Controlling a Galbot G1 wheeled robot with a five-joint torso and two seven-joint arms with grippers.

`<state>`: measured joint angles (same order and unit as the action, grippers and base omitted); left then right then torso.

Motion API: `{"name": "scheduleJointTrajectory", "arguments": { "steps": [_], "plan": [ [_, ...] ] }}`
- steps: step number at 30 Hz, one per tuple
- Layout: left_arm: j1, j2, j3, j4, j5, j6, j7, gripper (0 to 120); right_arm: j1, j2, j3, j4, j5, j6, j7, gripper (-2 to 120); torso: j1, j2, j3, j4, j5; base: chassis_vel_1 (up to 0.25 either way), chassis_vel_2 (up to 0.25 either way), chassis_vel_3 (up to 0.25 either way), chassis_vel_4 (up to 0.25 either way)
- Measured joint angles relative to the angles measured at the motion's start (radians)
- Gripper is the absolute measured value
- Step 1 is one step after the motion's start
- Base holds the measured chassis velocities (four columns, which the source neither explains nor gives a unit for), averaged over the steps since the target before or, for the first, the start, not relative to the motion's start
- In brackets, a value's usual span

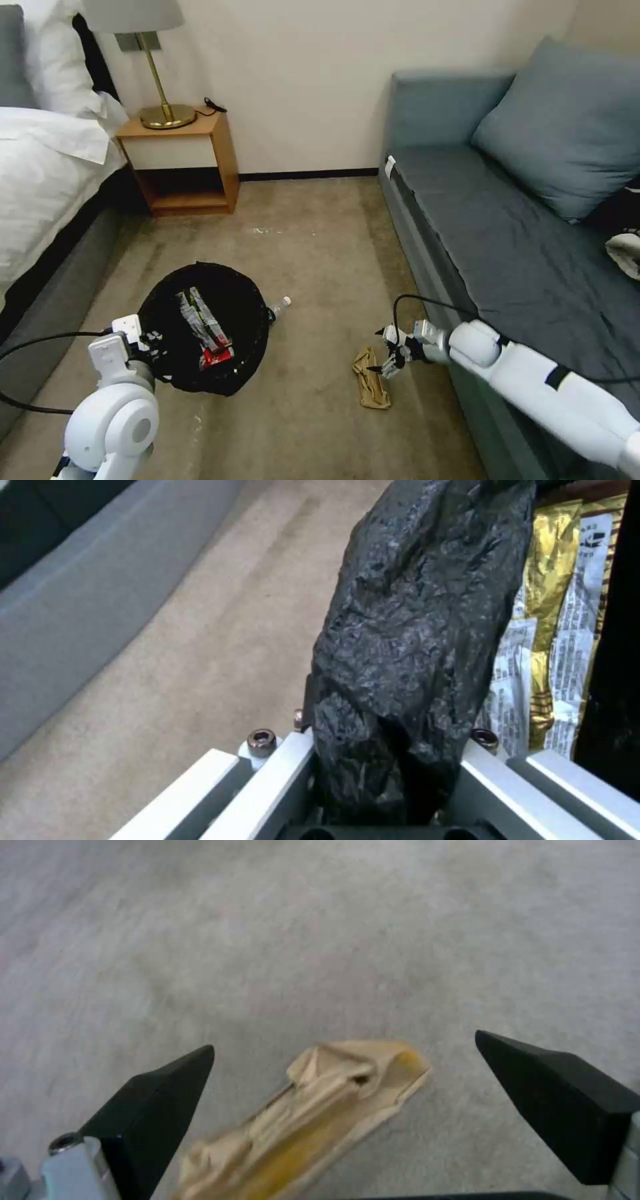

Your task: Pick up the trash bin, then pick up the garbage on the floor and place it into the trash bin.

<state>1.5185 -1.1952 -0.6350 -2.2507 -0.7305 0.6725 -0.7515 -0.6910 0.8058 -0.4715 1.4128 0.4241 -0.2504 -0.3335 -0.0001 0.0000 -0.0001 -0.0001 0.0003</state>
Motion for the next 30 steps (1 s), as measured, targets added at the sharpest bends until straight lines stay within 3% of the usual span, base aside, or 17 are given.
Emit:
{"name": "scheduleJointTrajectory", "arguments": {
  "steps": [1, 3, 4, 7, 8, 10, 11, 12, 19, 30],
  "plan": [
    [0.000, 0.000, 0.000, 0.000, 0.000, 0.000, 0.000, 1, 0.000, 0.000, 0.000, 0.000, 0.000, 0.000, 0.000, 100, 0.000, 0.000, 0.000, 0.0000, 0.0000, 0.000, 0.000, 0.000, 0.000],
    [-0.002, 0.001, 0.008, 0.000, 0.002, 0.000, 0.000, 1, -0.001, -0.001, -0.017, 0.063, 0.085, -0.069, 0.134, 100, 0.000, 0.000, 0.000, -0.0001, -0.0004, 0.000, 0.000, 0.000, 0.000],
    [-0.002, 0.001, 0.008, 0.000, 0.002, 0.000, 0.000, 1, -0.001, -0.001, -0.017, 0.063, 0.085, -0.069, 0.134, 100, 0.000, 0.000, 0.000, -0.0001, -0.0004, 0.000, 0.000, 0.000, 0.000],
    [0.001, 0.020, 0.003, 0.000, 0.000, -0.001, 0.000, 1, 0.027, 0.024, -0.031, 0.200, 0.307, -0.343, 0.442, 100, 0.000, 0.000, 0.000, 0.0000, -0.0008, 0.000, 0.000, 0.000, 0.000],
    [0.001, 0.020, 0.003, 0.000, 0.000, -0.001, 0.000, 1, 0.027, 0.024, -0.031, 0.200, 0.307, -0.343, 0.442, 100, 0.000, 0.000, 0.000, 0.0000, -0.0008, 0.000, 0.000, 0.000, 0.000],
    [0.006, 0.028, -0.004, -0.001, -0.002, -0.001, -0.001, 1, 0.038, 0.053, -0.022, 0.244, 0.399, -0.443, 0.583, 100, 0.000, 0.000, 0.000, 0.0003, -0.0003, 0.000, 0.000, 0.000, 0.000],
    [0.013, 0.033, -0.007, -0.003, -0.005, -0.001, -0.001, 1, 0.047, 0.075, -0.021, 0.267, 0.475, -0.484, 0.701, 100, 0.000, 0.000, 0.000, 0.0006, -0.0005, 0.000, 0.000, 0.000, 0.000],
    [0.017, 0.036, -0.009, -0.003, -0.006, -0.001, -0.001, 1, 0.049, 0.088, -0.024, 0.274, 0.506, -0.494, 0.764, 100, 0.000, 0.000, 0.000, 0.0006, -0.0006, 0.000, 0.000, 0.000, 0.000],
    [0.041, 0.064, -0.027, -0.003, -0.016, -0.002, -0.003, 1, 0.000, 0.107, -0.021, 0.278, 0.547, -0.499, 0.864, 100, 0.000, 0.000, 0.000, 0.0001, 0.0000, 0.000, 0.000, 0.000, 0.000],
    [0.044, 0.078, -0.031, -0.007, -0.026, -0.002, -0.005, 1, -0.074, 0.121, -0.042, 0.289, 0.592, -0.491, 0.926, 100, 0.000, 0.000, 0.000, -0.0001, -0.0004, 0.000, 0.000, 0.000, 0.000]
  ]
}}
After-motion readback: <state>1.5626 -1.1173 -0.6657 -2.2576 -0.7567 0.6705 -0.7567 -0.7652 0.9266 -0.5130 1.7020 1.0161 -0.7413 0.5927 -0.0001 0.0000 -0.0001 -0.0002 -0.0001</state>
